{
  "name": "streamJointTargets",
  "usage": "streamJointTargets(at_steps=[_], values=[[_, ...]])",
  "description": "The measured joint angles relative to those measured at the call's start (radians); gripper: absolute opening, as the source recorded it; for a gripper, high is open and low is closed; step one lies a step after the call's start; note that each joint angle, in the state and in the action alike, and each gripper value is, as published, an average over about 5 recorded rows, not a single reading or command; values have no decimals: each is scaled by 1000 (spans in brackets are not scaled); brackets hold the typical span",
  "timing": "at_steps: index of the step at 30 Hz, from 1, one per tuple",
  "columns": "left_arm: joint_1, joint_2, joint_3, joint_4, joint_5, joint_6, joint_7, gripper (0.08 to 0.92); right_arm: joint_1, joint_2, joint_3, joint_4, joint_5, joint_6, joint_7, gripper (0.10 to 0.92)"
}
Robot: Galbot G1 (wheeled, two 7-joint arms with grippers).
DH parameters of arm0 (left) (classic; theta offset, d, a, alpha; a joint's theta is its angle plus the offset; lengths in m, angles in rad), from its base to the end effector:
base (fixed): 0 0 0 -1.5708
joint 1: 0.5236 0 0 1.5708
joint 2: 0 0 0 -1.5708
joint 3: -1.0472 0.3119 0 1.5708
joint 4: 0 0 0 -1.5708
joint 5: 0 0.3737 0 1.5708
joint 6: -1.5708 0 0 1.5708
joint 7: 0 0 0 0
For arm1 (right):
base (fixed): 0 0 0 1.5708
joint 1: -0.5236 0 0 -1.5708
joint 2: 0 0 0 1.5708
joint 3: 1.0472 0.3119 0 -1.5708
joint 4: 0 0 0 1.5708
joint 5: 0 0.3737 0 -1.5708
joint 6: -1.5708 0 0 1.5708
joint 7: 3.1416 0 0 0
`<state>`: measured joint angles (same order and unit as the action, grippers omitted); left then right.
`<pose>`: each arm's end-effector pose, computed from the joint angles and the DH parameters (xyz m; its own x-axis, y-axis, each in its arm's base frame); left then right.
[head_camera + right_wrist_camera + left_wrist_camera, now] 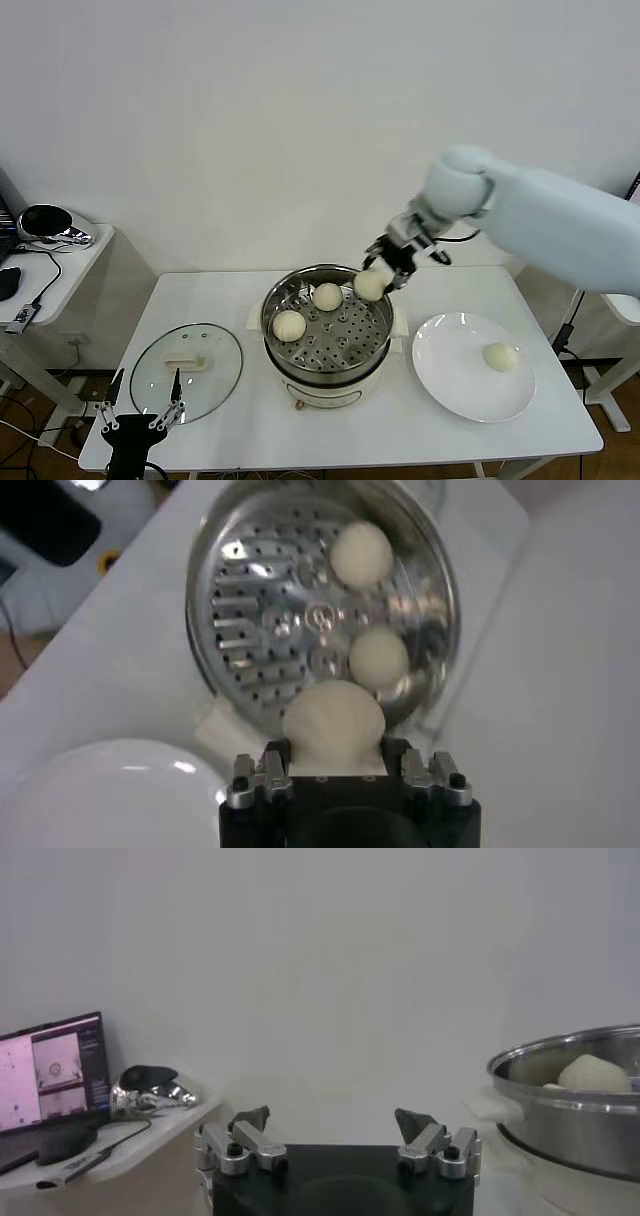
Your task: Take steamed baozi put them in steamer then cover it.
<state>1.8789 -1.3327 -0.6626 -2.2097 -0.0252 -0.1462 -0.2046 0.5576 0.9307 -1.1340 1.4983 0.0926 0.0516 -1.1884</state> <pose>0.1434 0.0614 -0.2713 -0.9914 -0.1303 -0.0102 -0.1290 0.9625 0.2387 0.4945 0.0954 -0.0155 -0.1479 -0.2853 0.9469 -0.6029 -0.7330 -0.3150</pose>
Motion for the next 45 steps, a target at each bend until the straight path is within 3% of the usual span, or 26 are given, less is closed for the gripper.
streamJointTargets(at_steps=[11, 24, 28, 35, 40, 45], values=[[6, -11, -13, -3, -5, -5, -2, 823, -26, 154, -95, -17, -121, 211, 34, 582], [6, -11, -20, 6, -9, -11, -7, 823, -53, 232, -158, 1, -158, 310, 29, 589], [3, -10, -19, 12, -10, -12, -7, 823, -59, 235, -165, 4, -170, 326, 26, 637], [1, -8, -18, 14, -11, -12, -8, 823, -46, 226, -155, -3, -181, 347, 17, 803], [-1, -4, -18, 14, -12, -12, -7, 823, -11, 188, -135, 3, -155, 323, 9, 822], [0, 5, -14, 13, -11, -10, -6, 823, 48, 105, -129, 34, -92, 194, 19, 823]])
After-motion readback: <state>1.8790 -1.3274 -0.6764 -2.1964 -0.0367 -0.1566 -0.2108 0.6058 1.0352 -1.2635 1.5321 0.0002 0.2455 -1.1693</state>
